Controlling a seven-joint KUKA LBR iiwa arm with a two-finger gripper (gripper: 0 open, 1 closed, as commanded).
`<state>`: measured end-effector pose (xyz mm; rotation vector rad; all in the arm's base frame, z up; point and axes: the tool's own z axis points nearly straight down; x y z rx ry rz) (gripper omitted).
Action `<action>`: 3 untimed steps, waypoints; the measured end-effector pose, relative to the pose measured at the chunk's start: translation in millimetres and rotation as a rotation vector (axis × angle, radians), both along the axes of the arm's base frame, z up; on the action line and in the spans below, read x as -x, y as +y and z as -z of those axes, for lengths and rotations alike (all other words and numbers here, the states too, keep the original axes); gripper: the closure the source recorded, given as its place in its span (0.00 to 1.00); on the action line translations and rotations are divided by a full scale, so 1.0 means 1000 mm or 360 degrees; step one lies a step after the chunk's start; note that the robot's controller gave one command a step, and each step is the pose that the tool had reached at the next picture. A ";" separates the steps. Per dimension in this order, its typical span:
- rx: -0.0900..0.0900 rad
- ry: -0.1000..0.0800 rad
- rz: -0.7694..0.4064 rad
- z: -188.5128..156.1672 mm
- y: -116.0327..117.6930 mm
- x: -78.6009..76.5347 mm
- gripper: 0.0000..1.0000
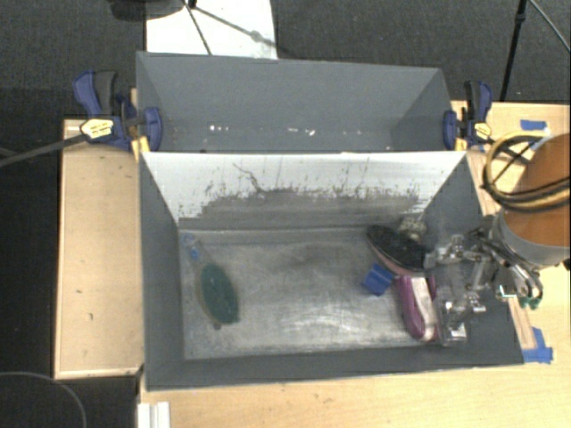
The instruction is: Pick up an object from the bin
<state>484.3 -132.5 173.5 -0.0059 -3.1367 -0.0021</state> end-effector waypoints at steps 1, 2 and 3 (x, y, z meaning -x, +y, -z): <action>-0.0002 -0.0005 0.0108 0.100 0.035 -0.011 0.00; 0.0001 -0.0007 0.0339 0.099 0.071 -0.066 0.00; 0.0004 -0.0011 0.0333 0.096 0.069 -0.066 1.00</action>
Offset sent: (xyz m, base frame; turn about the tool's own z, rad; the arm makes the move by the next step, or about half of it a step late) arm 0.0112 0.0328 -0.0969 0.0704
